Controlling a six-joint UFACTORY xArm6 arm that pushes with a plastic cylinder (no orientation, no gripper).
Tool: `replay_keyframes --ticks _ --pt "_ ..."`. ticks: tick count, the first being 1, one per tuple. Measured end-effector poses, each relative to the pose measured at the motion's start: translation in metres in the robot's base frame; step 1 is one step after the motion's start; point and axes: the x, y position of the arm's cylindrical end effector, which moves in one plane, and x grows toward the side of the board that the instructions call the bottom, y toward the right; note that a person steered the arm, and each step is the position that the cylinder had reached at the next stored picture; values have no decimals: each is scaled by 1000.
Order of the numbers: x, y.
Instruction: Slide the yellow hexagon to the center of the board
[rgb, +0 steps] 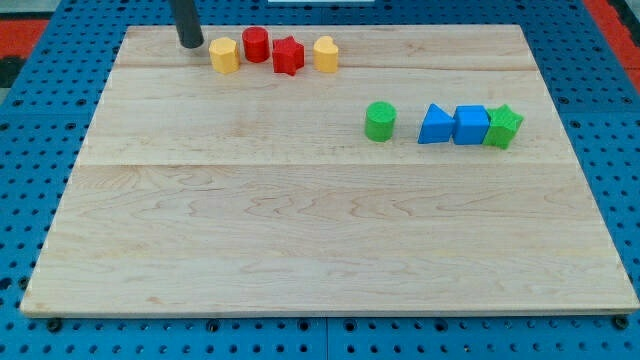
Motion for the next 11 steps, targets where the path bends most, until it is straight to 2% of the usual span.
replay_keyframes --ticks 2,3,4,5,6,7,8,10,11 --pt "107 46" --pt "101 17" --pt "64 -6" --pt "16 0" --pt "36 59" --pt "75 121" --pt "79 140" --pt "121 150" --pt "87 179"
